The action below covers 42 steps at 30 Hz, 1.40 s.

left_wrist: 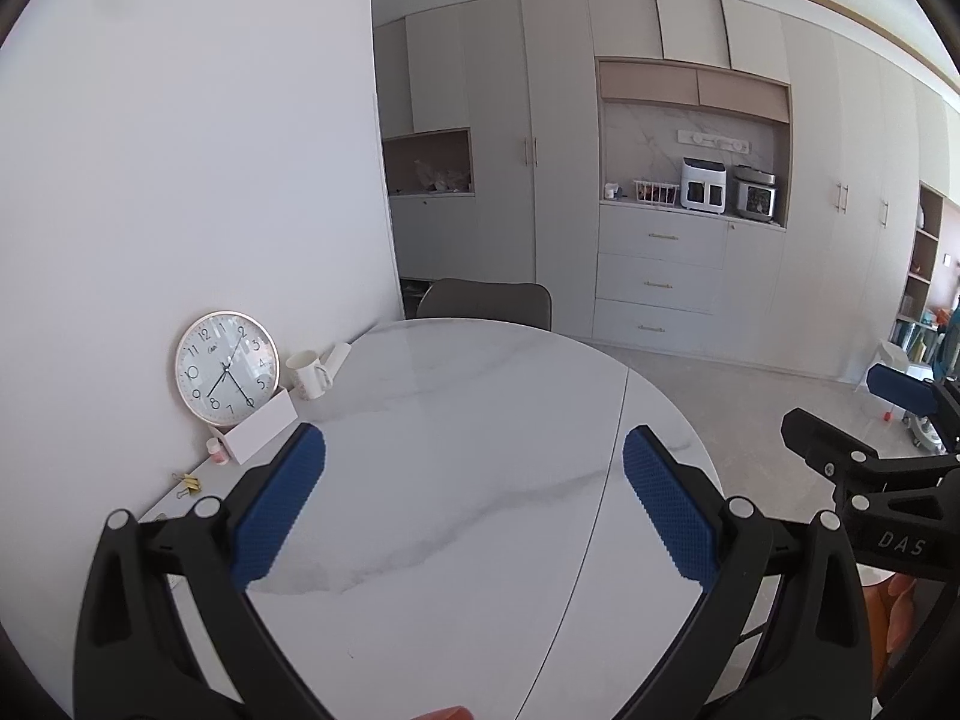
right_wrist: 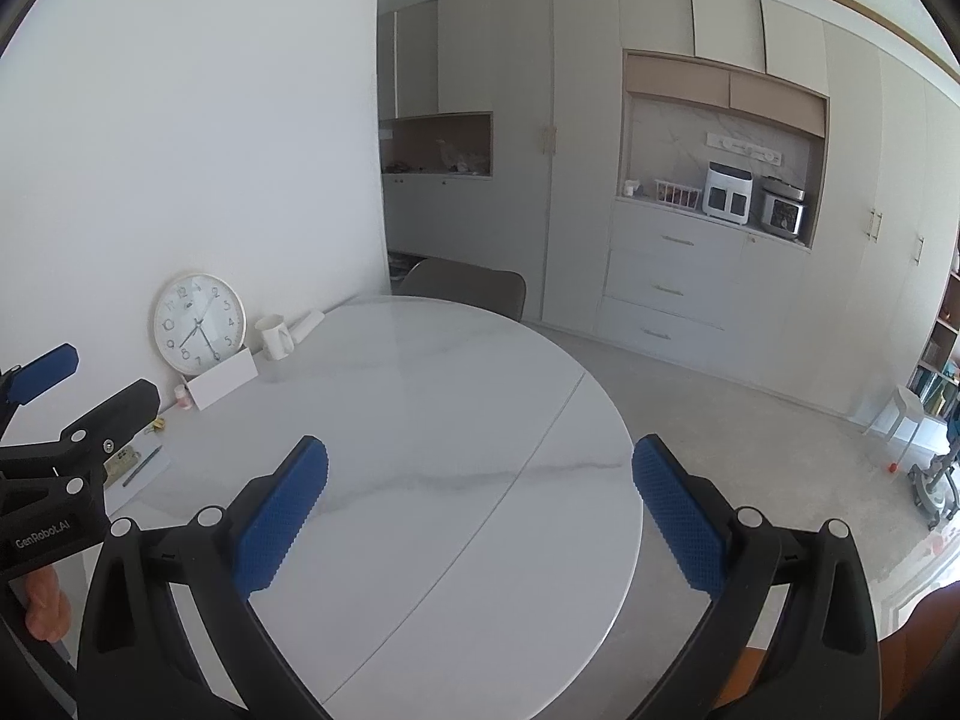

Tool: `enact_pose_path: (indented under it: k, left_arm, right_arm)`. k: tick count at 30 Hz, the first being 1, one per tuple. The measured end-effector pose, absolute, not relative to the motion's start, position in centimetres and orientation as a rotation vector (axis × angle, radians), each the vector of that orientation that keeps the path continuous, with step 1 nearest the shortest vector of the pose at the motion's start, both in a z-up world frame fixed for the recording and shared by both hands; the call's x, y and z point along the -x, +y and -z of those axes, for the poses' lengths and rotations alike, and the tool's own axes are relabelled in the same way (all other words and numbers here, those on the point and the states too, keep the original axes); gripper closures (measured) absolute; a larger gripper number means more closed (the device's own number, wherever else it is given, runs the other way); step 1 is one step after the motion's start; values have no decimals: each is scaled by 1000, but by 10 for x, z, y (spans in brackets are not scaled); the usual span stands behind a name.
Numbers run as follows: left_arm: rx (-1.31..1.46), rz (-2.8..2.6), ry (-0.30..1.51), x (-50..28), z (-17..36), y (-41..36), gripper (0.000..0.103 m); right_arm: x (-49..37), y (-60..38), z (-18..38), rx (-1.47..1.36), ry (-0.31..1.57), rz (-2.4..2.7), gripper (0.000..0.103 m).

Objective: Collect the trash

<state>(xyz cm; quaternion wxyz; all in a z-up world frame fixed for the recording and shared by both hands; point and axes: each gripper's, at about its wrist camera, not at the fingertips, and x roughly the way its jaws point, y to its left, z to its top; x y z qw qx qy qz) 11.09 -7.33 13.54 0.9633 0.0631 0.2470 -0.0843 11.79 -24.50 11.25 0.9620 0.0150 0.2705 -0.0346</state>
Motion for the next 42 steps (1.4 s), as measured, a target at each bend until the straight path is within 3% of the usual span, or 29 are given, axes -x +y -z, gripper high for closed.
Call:
enact_pose_path:
  k: [42]
  left_arm:
    - [-127, 131, 521, -104, -129, -58, 8]
  right_arm:
    - [-110, -233, -112, -39, 556, 11, 2]
